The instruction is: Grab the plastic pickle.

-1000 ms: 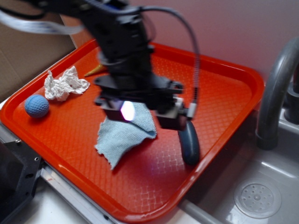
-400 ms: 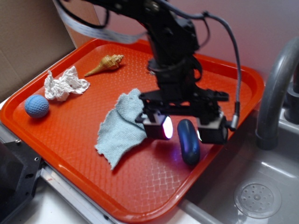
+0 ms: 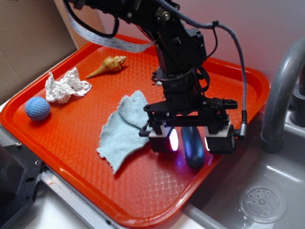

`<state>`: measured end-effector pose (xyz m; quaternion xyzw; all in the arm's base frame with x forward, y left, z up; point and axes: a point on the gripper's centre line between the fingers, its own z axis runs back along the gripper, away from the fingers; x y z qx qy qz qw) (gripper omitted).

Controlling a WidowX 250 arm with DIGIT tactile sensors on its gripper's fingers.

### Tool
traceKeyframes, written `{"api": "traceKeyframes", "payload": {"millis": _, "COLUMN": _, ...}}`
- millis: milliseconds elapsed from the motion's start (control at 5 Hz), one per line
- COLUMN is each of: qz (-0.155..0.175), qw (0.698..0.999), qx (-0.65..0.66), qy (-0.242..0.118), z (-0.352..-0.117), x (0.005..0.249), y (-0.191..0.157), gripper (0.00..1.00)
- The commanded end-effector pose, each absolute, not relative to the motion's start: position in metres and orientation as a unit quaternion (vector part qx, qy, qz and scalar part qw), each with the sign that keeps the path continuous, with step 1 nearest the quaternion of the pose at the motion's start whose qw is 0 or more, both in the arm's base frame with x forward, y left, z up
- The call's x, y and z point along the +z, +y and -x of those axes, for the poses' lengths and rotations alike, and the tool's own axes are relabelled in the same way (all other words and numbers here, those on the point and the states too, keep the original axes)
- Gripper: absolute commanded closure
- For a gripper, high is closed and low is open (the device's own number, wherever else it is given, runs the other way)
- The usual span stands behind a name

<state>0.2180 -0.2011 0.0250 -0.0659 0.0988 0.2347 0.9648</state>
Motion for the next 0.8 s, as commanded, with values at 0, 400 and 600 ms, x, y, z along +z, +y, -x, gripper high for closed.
{"api": "traceKeyframes", "payload": {"millis": 0, "qz": 0.053, "qw": 0.968, "qx": 0.222, "qy": 0.107, "z": -0.208, "x": 0.022, "y": -0.188, "gripper": 1.00}}
{"api": "traceKeyframes", "payload": {"millis": 400, "qz": 0.075, "qw": 0.966, "qx": 0.217, "qy": 0.116, "z": -0.198, "x": 0.026, "y": -0.166, "gripper": 1.00}}
{"api": "traceKeyframes", "payload": {"millis": 600, "qz": 0.040, "qw": 0.986, "qx": 0.097, "qy": 0.126, "z": -0.208, "x": 0.047, "y": -0.158, "gripper": 1.00}}
